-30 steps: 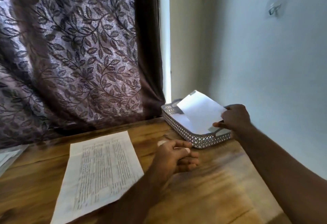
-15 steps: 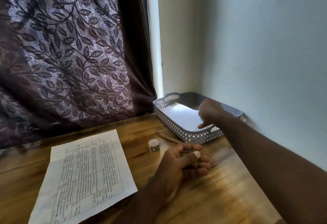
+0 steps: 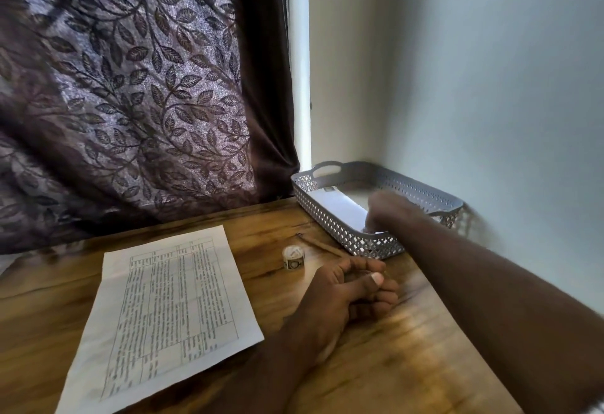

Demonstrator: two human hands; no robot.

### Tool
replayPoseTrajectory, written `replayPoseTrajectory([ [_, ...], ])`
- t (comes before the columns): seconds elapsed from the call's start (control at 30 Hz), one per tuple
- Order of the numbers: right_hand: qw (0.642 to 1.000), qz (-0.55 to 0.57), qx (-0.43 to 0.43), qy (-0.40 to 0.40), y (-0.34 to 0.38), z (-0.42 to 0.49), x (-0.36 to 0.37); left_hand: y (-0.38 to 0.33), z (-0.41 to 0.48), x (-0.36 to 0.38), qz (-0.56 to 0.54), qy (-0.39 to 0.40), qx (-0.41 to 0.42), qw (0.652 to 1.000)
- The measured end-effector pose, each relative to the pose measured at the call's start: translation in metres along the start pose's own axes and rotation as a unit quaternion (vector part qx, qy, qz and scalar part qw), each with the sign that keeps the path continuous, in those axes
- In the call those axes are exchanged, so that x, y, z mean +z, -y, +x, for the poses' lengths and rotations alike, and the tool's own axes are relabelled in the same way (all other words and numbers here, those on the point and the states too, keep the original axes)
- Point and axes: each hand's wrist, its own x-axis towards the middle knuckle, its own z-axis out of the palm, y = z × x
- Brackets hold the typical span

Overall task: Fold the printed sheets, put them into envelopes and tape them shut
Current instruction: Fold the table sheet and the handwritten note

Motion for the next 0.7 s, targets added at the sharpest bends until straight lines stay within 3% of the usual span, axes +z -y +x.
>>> replayPoseTrajectory([
  [0.43, 0.986, 0.098, -0.072, -0.118, 0.007, -0.024, -0.006, -0.006, -0.007, -0.001, 0.012, -0.014, 0.028, 0.999],
  [0.6, 0.948, 0.145, -0.164, -0.232, 0.042, -0.057, -0.014, -0.023, -0.024, -0.017, 0.021, -0.044, 0.082, 0.995],
  [0.7, 0.917, 0.211, -0.22, -0.257, 0.071, -0.084, -0.004, -0.038, -0.044, -0.044, 0.035, -0.082, 0.107, 0.99],
])
